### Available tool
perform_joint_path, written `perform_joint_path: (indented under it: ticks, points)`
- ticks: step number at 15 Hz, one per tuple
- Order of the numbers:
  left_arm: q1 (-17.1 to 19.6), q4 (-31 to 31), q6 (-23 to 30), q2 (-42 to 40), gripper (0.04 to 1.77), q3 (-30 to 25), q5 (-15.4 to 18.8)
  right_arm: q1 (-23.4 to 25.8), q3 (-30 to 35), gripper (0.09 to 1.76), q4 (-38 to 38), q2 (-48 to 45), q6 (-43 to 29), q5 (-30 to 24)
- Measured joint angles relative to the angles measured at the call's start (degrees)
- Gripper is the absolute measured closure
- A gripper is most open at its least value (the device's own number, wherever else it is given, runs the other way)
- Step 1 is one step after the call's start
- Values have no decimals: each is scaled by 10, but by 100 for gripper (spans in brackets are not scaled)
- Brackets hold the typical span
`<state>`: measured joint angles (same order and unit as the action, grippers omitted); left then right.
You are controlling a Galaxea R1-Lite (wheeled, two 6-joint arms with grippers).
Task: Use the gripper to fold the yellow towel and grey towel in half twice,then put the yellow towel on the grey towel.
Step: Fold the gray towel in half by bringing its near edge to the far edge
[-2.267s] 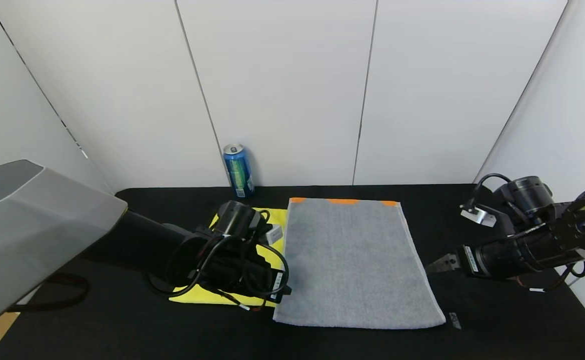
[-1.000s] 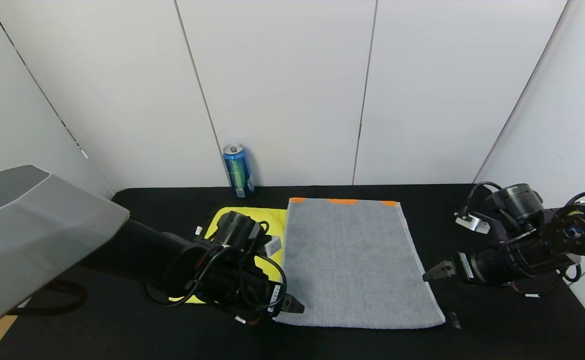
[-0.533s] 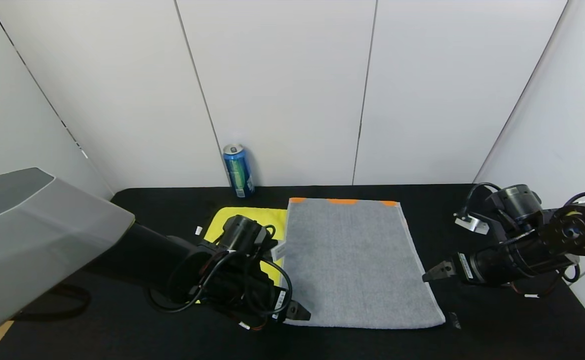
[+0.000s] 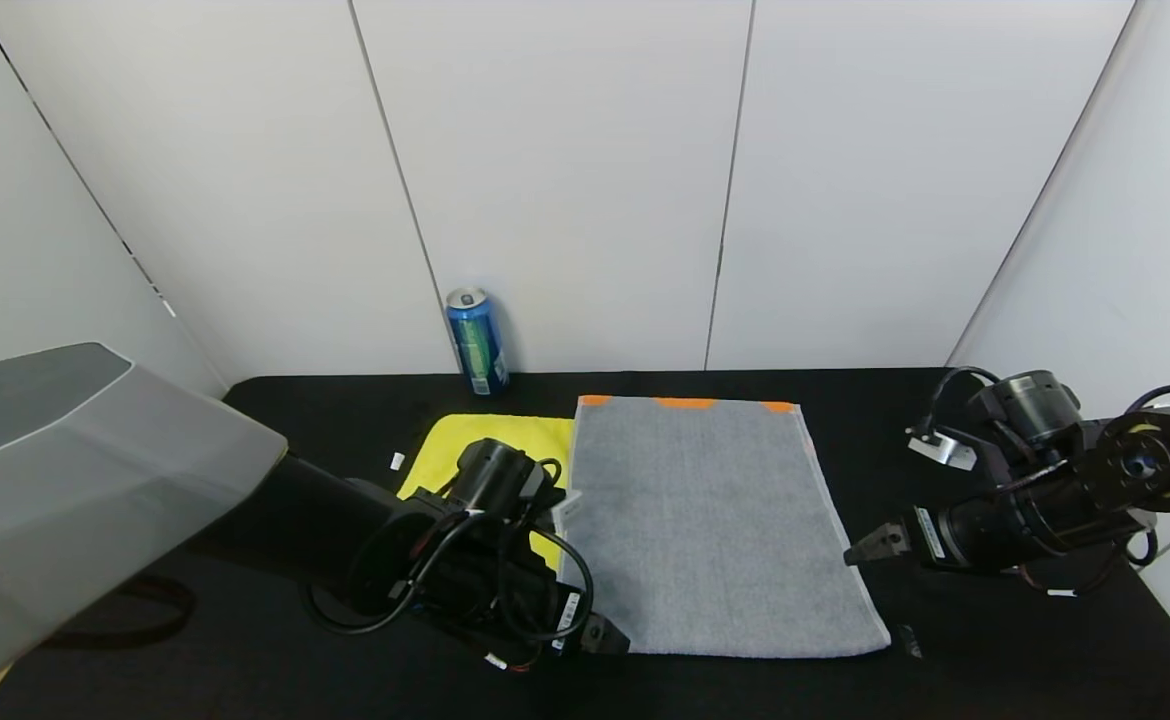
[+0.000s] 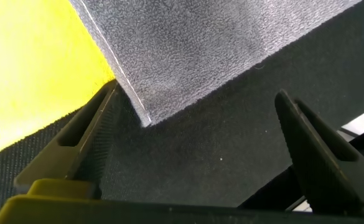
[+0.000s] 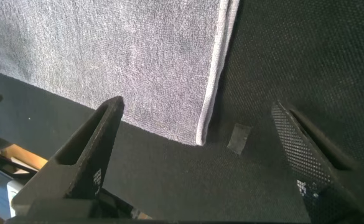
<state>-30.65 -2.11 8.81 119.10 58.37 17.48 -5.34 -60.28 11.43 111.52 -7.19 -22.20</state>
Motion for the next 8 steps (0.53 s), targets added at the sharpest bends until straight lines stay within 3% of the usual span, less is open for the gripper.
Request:
perform_joint_path:
  ticks: [8]
  points:
    - [0,-1,-2,4,13,0,0,0,-1,14,-1,0,0,1]
